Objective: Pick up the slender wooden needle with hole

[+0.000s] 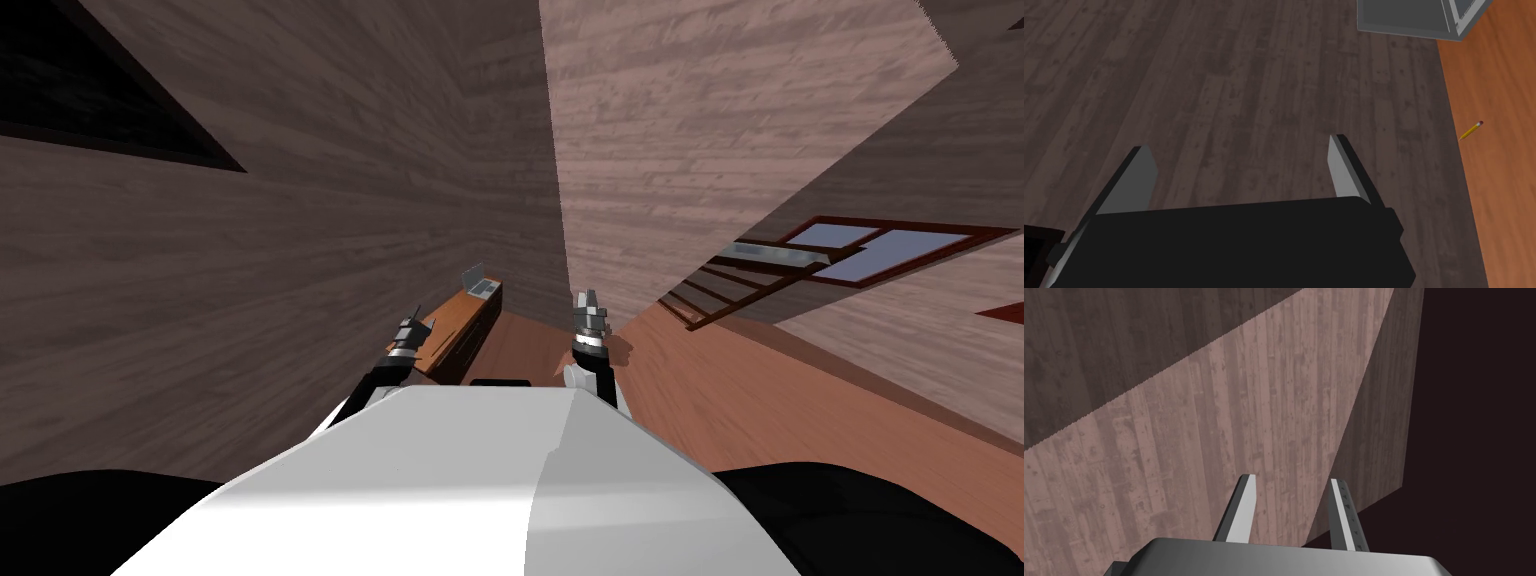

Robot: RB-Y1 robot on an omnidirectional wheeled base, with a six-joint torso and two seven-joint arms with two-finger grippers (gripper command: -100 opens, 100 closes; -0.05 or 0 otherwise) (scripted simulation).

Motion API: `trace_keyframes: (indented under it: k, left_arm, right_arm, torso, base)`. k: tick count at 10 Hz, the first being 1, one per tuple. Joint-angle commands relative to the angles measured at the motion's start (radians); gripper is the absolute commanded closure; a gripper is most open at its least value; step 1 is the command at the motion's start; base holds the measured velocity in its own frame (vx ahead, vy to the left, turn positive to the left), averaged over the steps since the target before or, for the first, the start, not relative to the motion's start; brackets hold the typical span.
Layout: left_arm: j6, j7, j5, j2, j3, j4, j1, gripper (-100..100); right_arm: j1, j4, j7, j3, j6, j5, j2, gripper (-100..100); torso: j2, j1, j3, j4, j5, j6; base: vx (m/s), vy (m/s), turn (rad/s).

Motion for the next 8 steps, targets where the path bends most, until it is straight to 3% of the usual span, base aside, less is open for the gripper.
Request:
trace_keyframes:
  k: [1,2,4,5,7,8]
  left_arm:
    - [0.014,0.024,0.044,0.018,-0.001,0.050,0.014,-100]
    - [0.014,0.024,0.044,0.018,-0.001,0.058,0.014,-100]
    - [0.074,0.058,0.111,0.039,0.007,0.130,0.038,-100]
    - [0.076,0.058,0.112,0.039,0.007,0.130,0.038,-100]
    - [0.151,0.090,0.174,0.056,0.024,0.191,0.059,-100]
    - [0.151,0.090,0.174,0.056,0.024,0.206,0.059,-100]
  right_arm:
    - [0.000,0.000,0.000,0.000,0.000,0.000,0.000,0]
    - [0.000,0.000,0.000,0.000,0.000,0.000,0.000,0]
    - [0.000,0.000,0.000,0.000,0.000,0.000,0.000,0]
    - [0.000,0.000,0.000,0.000,0.000,0.000,0.000,0]
    - [0.000,0.000,0.000,0.000,0.000,0.000,0.000,0]
    - [0.000,0.000,0.000,0.000,0.000,0.000,0.000,0]
  torso:
    - [0.000,0.000,0.000,0.000,0.000,0.000]
    - [0.000,0.001,0.000,0.000,0.000,0.000]
    - [0.002,0.005,0.001,0.001,0.001,0.000]
    - [-0.001,0.002,0.000,0.000,0.001,0.000]
    - [0.002,0.005,0.001,0.000,0.001,0.000]
    - [-0.001,0.005,-0.001,0.000,0.001,0.000]
  base:
    - [0.124,-0.144,-0.085]
    - [0.086,-0.098,-0.047]
    - [0.112,-0.125,-0.106]
    - [0.116,-0.116,-0.045]
    - [0.133,-0.092,-0.100]
    - [0.134,-0.066,-0.034]
